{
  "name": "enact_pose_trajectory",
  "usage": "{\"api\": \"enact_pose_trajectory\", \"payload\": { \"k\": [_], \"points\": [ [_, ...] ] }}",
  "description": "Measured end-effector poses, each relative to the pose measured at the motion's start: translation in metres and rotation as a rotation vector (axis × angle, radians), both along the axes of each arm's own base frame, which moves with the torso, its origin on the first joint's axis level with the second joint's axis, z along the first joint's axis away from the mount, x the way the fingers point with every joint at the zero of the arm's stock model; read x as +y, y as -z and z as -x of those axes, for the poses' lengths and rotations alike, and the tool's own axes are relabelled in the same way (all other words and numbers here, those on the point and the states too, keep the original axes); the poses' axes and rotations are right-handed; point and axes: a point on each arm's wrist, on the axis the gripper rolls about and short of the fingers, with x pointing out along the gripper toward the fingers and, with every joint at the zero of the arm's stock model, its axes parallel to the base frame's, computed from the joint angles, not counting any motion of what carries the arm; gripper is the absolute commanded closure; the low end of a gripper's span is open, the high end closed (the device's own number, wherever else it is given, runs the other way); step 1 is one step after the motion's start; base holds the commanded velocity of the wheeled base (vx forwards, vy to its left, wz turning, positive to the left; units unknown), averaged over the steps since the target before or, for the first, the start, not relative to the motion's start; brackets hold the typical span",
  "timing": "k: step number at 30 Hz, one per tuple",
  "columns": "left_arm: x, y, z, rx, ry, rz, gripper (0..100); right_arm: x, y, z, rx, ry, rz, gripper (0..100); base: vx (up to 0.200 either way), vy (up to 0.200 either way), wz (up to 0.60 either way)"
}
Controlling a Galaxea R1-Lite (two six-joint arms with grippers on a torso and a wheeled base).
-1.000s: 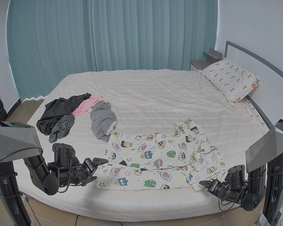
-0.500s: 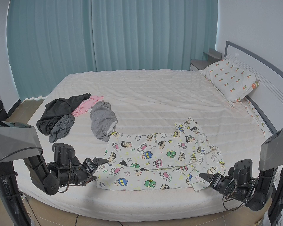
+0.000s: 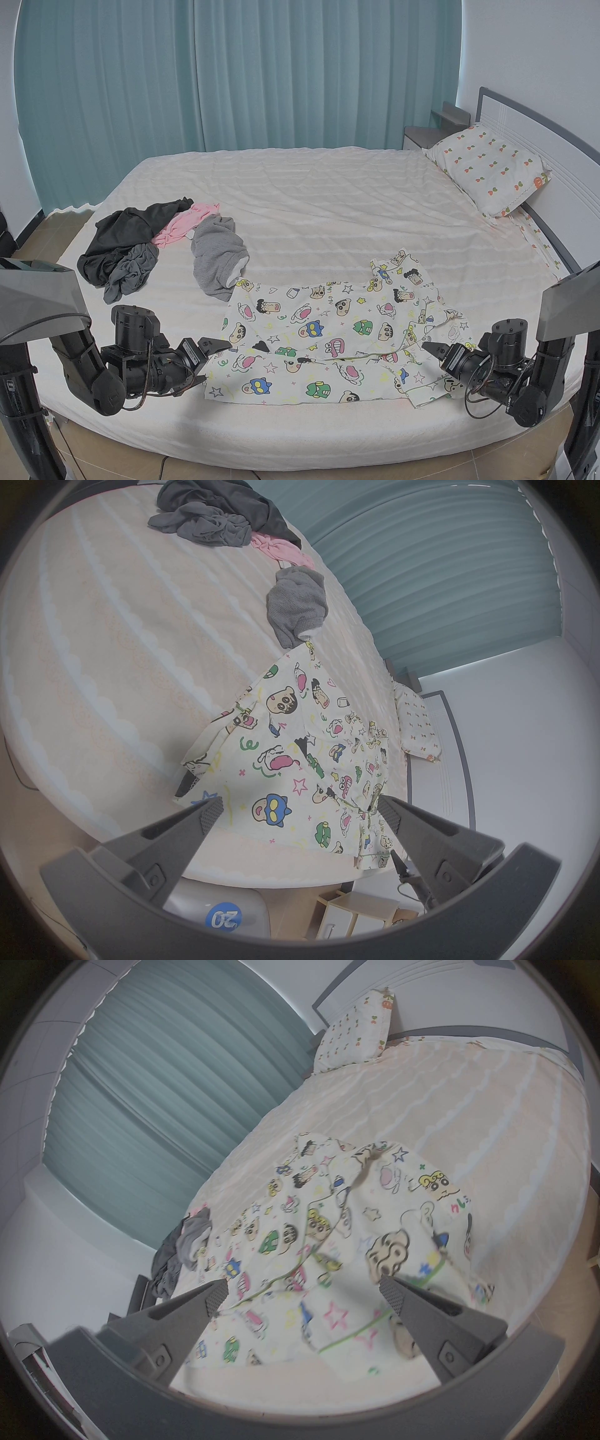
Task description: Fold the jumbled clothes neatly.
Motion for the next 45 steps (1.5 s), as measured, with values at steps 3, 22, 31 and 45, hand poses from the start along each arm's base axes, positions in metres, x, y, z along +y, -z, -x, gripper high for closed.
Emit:
{"api": "enact_pose_trajectory", "payload": {
  "k": [3, 22, 31, 45],
  "points": [
    [0.0, 0.0, 0.0, -0.001, 0.001, -0.001, 0, -0.009, 0.013, -0.01, 0.02, 0.015, 0.016, 0, 0.0, 0.0, 0.0],
    [-0.001, -0.005, -0.003, -0.034, -0.036, 0.042, 0, -0.023, 0.018, -0.013, -0.001, 0.049, 0.007, 0, 0.0, 0.0, 0.0],
    [-0.001, -0.01, -0.003, -0.105, -0.04, 0.087, 0, -0.019, -0.014, 0.001, -0.073, 0.029, -0.008, 0, 0.133, 0.0, 0.0],
    [-0.001, -0.003, -0.001, -0.103, -0.037, 0.085, 0, -0.017, -0.022, 0.003, -0.097, 0.019, -0.012, 0, 0.086, 0.0, 0.0]
  ]
}}
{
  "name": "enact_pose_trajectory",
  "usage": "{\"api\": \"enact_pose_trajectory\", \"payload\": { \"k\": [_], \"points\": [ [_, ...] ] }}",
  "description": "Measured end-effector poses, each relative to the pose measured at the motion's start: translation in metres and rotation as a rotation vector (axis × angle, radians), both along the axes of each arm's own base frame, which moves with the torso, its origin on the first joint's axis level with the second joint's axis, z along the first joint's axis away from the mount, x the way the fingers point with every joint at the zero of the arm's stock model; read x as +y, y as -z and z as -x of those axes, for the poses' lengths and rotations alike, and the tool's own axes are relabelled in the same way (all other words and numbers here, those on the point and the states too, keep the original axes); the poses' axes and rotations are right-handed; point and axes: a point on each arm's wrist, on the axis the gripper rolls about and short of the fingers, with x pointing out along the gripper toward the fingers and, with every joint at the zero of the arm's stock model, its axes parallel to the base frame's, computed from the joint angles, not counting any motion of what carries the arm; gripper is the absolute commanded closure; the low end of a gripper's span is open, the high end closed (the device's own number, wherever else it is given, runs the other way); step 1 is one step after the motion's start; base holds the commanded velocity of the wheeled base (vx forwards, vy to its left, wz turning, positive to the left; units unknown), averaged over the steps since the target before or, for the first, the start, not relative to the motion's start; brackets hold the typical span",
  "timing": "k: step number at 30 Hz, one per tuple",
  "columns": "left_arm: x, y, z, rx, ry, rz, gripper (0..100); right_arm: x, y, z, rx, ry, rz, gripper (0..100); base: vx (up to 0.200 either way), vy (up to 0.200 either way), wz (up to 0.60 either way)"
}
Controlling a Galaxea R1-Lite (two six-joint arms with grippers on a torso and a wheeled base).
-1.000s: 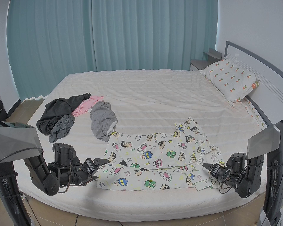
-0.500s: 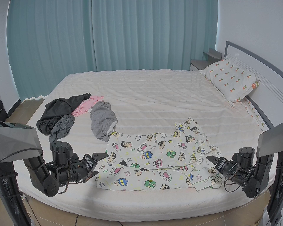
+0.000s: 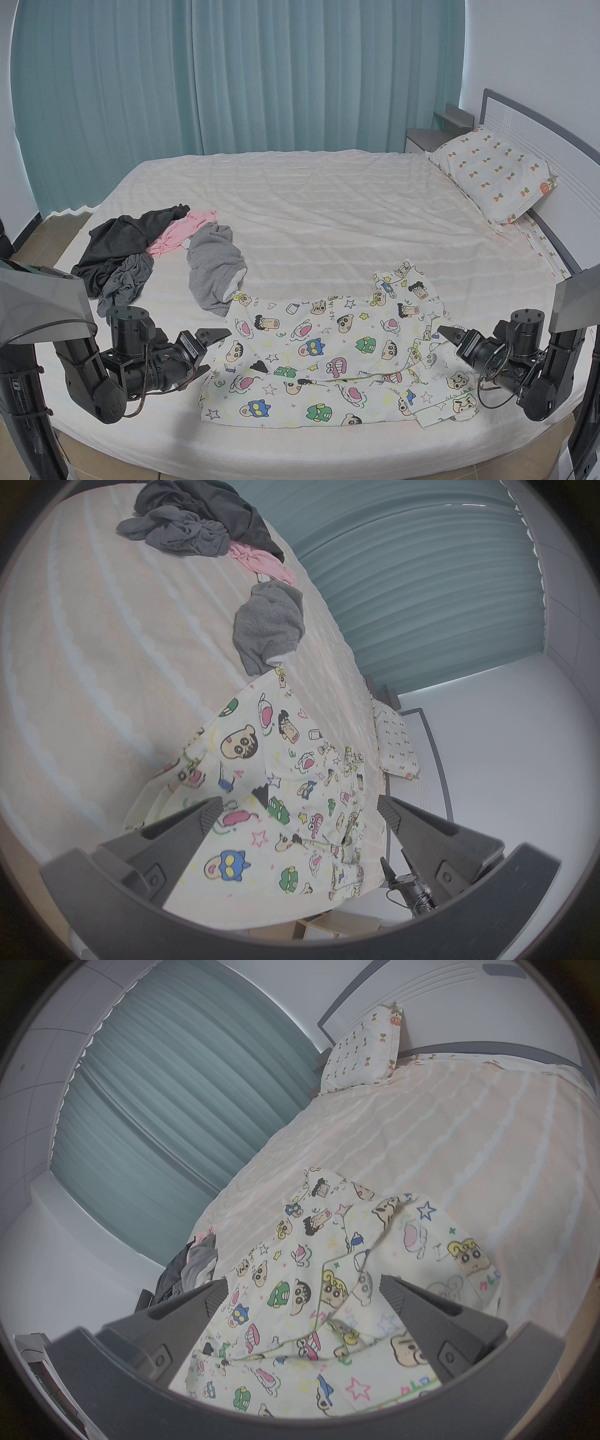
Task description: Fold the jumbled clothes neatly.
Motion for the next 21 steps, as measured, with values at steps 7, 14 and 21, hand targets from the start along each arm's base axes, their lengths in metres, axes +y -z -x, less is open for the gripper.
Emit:
{"api": "enact_pose_trajectory", "payload": {
  "k": [7, 14, 21],
  "points": [
    [-0.0003, 0.0012, -0.0005, 0.004, -0.002, 0.0, 0, 0.0002, 0.0001, 0.0004, 0.001, -0.001, 0.0, 0, 0.0, 0.0, 0.0],
    [-0.0004, 0.0012, -0.0008, 0.004, -0.001, 0.002, 0, 0.0017, 0.0004, 0.0007, 0.002, -0.007, 0.0, 0, 0.0, -0.029, 0.0],
    [-0.0004, 0.0014, -0.001, 0.004, -0.001, 0.002, 0, 0.0036, 0.001, 0.0011, 0.005, -0.014, 0.0, 0, 0.0, -0.2, 0.0]
  ]
}}
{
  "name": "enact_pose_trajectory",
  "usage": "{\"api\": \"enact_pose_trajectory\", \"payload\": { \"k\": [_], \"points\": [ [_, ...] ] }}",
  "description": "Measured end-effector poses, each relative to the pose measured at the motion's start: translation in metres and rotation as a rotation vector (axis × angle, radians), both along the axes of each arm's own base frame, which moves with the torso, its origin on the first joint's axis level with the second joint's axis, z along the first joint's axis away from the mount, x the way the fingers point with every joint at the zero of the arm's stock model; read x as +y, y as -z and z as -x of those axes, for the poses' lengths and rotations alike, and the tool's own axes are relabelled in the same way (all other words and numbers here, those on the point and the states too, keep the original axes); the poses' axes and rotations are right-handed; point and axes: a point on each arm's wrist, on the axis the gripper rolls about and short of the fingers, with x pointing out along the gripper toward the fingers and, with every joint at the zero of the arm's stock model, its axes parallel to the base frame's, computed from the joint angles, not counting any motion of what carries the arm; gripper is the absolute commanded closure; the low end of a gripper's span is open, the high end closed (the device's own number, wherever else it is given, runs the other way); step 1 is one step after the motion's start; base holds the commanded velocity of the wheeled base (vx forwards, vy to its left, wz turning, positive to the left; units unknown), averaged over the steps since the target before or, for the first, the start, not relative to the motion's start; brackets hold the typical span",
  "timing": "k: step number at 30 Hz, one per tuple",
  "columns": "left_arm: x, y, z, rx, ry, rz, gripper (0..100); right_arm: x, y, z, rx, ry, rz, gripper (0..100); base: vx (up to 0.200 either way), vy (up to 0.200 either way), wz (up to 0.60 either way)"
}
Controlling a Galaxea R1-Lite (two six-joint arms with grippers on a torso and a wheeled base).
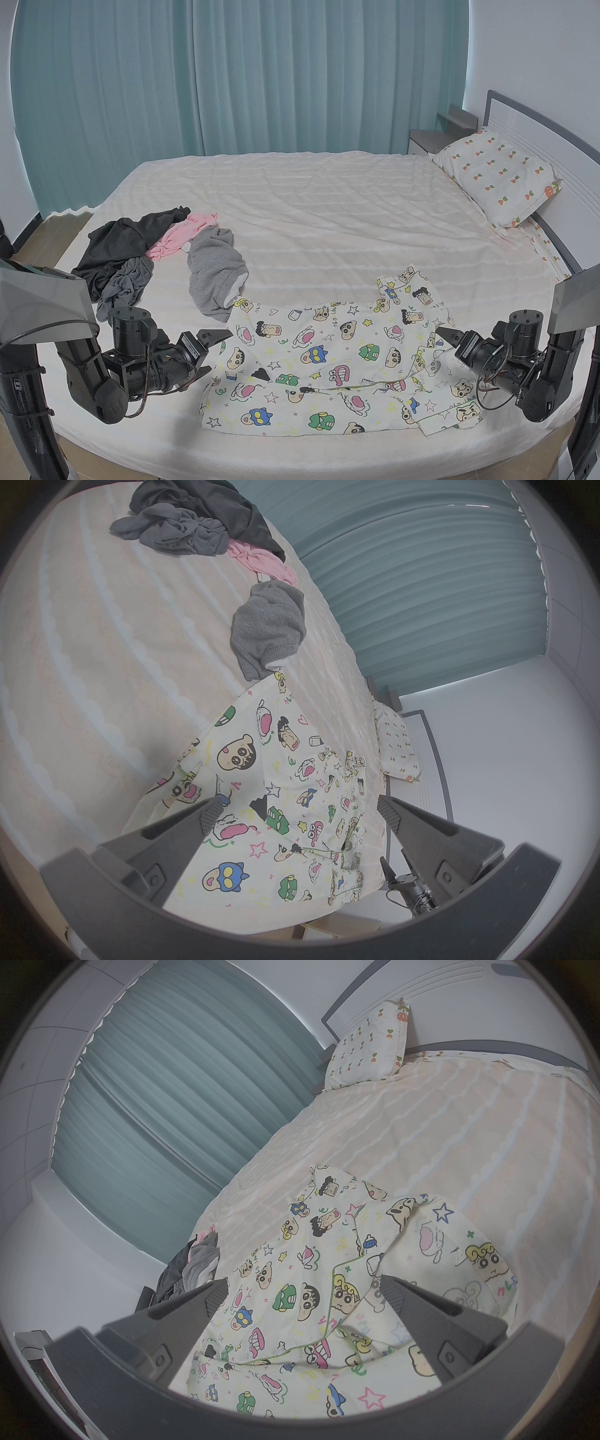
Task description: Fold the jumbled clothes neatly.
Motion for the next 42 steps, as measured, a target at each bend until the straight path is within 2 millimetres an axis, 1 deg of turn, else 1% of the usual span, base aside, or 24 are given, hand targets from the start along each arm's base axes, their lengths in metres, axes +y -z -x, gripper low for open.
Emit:
{"api": "enact_pose_trajectory", "payload": {
  "k": [4, 19, 28, 34, 39, 42],
  "points": [
    [0.0, 0.0, 0.0, 0.0, 0.001, -0.002, 0, 0.0, 0.0, 0.0, 0.0, -0.001, 0.0, 0, 0.0, -0.2, 0.0],
    [-0.002, 0.001, -0.001, -0.001, -0.002, -0.008, 0, 0.001, 0.0, 0.0, 0.001, -0.003, 0.001, 0, 0.0, 0.0, 0.0],
    [-0.002, 0.002, 0.0, 0.0, 0.0, -0.011, 0, 0.002, 0.001, 0.0, 0.002, -0.007, 0.001, 0, 0.2, 0.0, 0.0],
    [-0.002, 0.002, -0.001, -0.003, -0.002, -0.01, 0, 0.002, 0.001, 0.0, 0.001, -0.008, 0.001, 0, 0.0, 0.0, 0.0],
    [-0.003, -0.004, -0.004, -0.063, -0.002, 0.004, 0, 0.002, 0.001, 0.002, 0.008, -0.01, 0.004, 0, 0.0, 0.0, 0.0],
    [-0.002, -0.011, -0.011, -0.142, 0.006, -0.012, 0, 0.002, 0.001, 0.002, 0.01, -0.011, 0.004, 0, 0.0, 0.0, 0.0]
  ]
}}
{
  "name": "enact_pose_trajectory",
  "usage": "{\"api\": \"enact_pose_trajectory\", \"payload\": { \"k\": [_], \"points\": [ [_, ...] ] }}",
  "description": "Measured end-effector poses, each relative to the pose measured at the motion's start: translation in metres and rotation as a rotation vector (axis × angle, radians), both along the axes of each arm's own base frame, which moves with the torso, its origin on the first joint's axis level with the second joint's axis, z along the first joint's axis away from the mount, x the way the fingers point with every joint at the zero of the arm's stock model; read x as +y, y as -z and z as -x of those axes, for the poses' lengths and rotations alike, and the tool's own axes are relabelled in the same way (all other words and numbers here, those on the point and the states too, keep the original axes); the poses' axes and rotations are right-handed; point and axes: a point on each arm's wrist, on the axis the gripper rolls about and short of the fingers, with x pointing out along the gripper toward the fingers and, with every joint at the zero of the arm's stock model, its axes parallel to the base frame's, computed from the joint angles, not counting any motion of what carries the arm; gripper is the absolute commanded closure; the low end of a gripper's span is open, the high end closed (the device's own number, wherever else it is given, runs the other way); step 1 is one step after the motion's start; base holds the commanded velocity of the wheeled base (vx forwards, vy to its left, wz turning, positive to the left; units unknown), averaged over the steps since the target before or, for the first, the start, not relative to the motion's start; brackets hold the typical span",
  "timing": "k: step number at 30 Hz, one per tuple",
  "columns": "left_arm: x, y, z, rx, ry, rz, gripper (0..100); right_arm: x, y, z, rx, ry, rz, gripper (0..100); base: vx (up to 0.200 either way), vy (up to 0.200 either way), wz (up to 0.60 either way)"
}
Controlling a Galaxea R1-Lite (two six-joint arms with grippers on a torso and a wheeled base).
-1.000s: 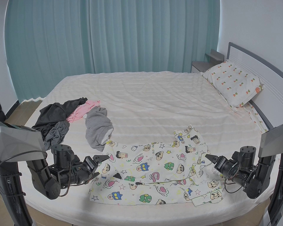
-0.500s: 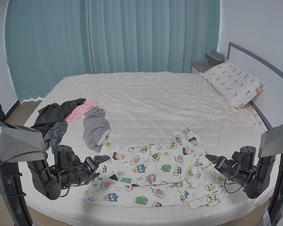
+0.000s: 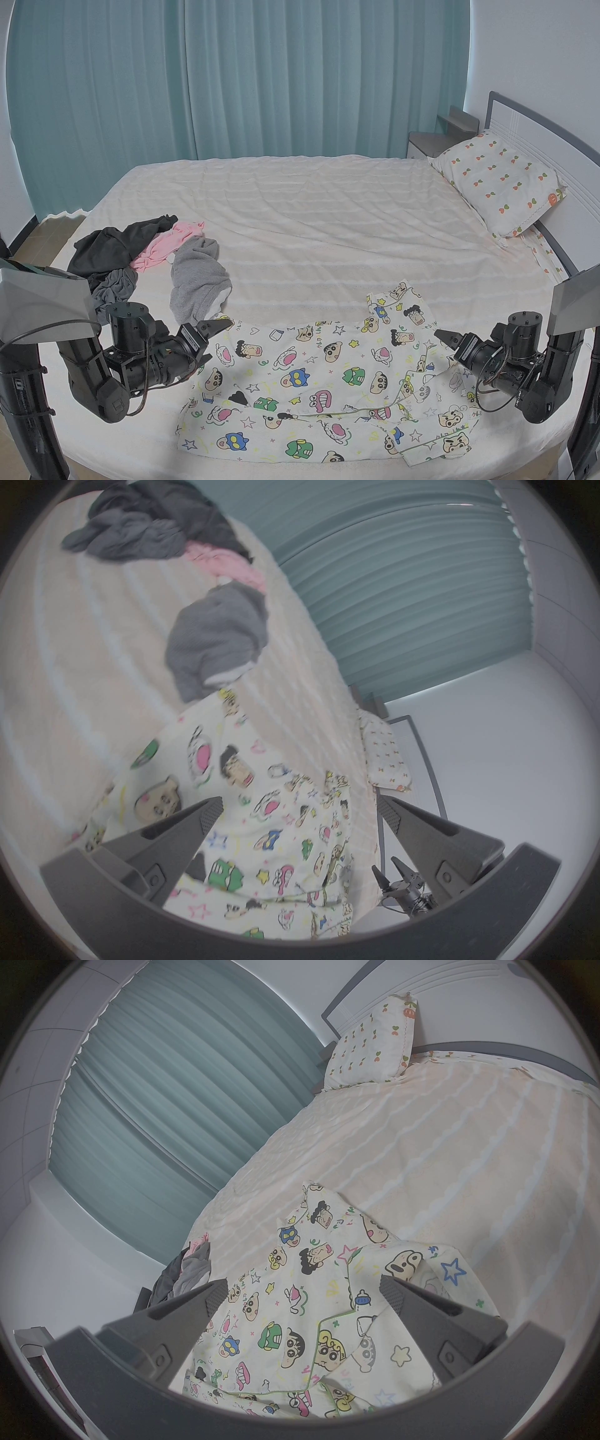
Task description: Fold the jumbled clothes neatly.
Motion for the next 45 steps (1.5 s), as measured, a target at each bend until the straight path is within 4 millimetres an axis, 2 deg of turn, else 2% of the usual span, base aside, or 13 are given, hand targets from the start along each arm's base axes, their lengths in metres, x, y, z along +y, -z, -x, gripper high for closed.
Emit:
{"api": "enact_pose_trajectory", "payload": {
  "k": [5, 13, 19, 23, 31, 38, 39, 45],
  "points": [
    [0.004, -0.003, -0.018, -0.068, 0.029, -0.122, 0, 0.001, 0.0, 0.0, 0.002, -0.002, 0.0, 0, 0.0, 0.0, 0.0],
    [0.016, 0.012, -0.06, 0.043, 0.088, -0.319, 0, 0.002, 0.001, 0.002, 0.008, -0.01, 0.001, 0, 0.0, 0.0, 0.0],
    [0.021, 0.036, -0.095, 0.014, 0.095, -0.425, 0, 0.003, 0.002, 0.004, 0.015, -0.014, 0.001, 0, 0.0, 0.0, 0.0],
    [0.022, 0.054, -0.112, 0.014, 0.09, -0.454, 0, 0.003, 0.003, 0.004, 0.022, -0.015, 0.003, 0, 0.0, 0.0, 0.0],
    [0.018, 0.072, -0.125, 0.046, 0.107, -0.468, 0, 0.003, 0.005, 0.005, 0.03, -0.015, 0.005, 0, 0.0, 0.0, 0.0],
    [0.009, 0.078, -0.128, 0.04, 0.131, -0.473, 0, 0.003, 0.006, 0.005, 0.032, -0.016, 0.006, 0, 0.0, 0.0, 0.0],
    [0.009, 0.078, -0.128, 0.04, 0.133, -0.473, 100, 0.003, 0.006, 0.005, 0.033, -0.017, 0.006, 0, 0.0, 0.0, 0.0],
    [0.006, 0.079, -0.128, 0.041, 0.14, -0.473, 100, 0.003, 0.005, 0.002, 0.024, -0.02, 0.004, 0, 0.0, 0.0, 0.0]
  ]
}}
